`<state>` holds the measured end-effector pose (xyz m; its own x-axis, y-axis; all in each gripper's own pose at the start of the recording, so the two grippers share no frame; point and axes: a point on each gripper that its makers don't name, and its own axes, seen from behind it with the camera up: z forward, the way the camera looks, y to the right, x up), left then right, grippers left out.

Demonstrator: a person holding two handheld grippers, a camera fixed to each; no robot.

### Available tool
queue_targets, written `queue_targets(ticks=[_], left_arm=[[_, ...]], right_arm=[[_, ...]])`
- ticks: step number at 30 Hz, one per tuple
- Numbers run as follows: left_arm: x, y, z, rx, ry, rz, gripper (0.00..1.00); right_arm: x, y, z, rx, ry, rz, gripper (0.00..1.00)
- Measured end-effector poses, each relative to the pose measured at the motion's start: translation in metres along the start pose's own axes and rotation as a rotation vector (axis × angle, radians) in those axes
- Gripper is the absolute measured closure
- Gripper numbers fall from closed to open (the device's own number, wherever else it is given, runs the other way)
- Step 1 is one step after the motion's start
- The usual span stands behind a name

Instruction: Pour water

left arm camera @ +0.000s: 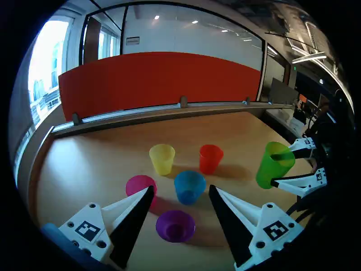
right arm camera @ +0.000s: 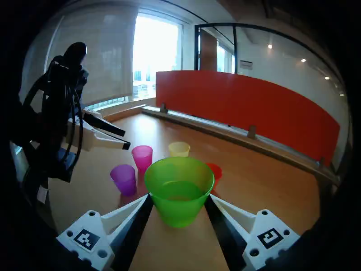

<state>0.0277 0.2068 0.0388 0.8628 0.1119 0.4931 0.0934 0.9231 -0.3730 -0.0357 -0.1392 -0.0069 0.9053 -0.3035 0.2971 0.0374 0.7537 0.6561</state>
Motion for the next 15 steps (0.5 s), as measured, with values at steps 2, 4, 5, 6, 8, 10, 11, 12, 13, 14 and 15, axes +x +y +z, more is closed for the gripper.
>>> queue_targets(ticks=[2, 4, 5, 6, 8, 10, 11, 12, 13, 14, 15], left_arm=[[-0.001, -0.002, -0.007, 0.006, 0.005, -0.01, 0.1], [-0.001, -0.006, -0.014, 0.014, 0.01, -0.017, 0.1], [-0.001, -0.008, -0.018, 0.019, 0.012, -0.019, 0.1], [-0.001, -0.01, -0.022, 0.025, 0.015, -0.021, 0.1], [-0.001, -0.014, -0.028, 0.037, 0.019, -0.021, 0.1], [-0.001, -0.018, -0.035, 0.05, 0.023, -0.021, 0.1], [-0.001, -0.02, -0.038, 0.056, 0.025, -0.021, 0.1], [-0.001, -0.022, -0.041, 0.062, 0.026, -0.021, 0.1], [-0.001, -0.023, -0.044, 0.069, 0.028, -0.024, 0.1], [-0.002, -0.025, -0.047, 0.075, 0.03, -0.026, 0.1], [-0.003, -0.027, -0.051, 0.082, 0.031, -0.029, 0.1]], right_arm=[[-0.005, 0.001, 0.004, 0.003, -0.006, -0.004, 0.17], [-0.011, 0.001, 0.007, 0.007, -0.013, -0.01, 0.17], [-0.014, 0.001, 0.009, 0.009, -0.017, -0.014, 0.17], [-0.017, 0.002, 0.011, 0.01, -0.021, -0.017, 0.16], [-0.023, 0.002, 0.013, 0.013, -0.03, -0.021, 0.16], [-0.03, 0.002, 0.016, 0.016, -0.039, -0.023, 0.16], [-0.033, 0.002, 0.017, 0.018, -0.044, -0.023, 0.16], [-0.037, 0.002, 0.019, 0.019, -0.049, -0.023, 0.16], [-0.04, 0.002, 0.02, 0.022, -0.053, -0.023, 0.16], [-0.044, 0.002, 0.022, 0.024, -0.058, -0.024, 0.16], [-0.048, 0.002, 0.023, 0.026, -0.064, -0.025, 0.16]])
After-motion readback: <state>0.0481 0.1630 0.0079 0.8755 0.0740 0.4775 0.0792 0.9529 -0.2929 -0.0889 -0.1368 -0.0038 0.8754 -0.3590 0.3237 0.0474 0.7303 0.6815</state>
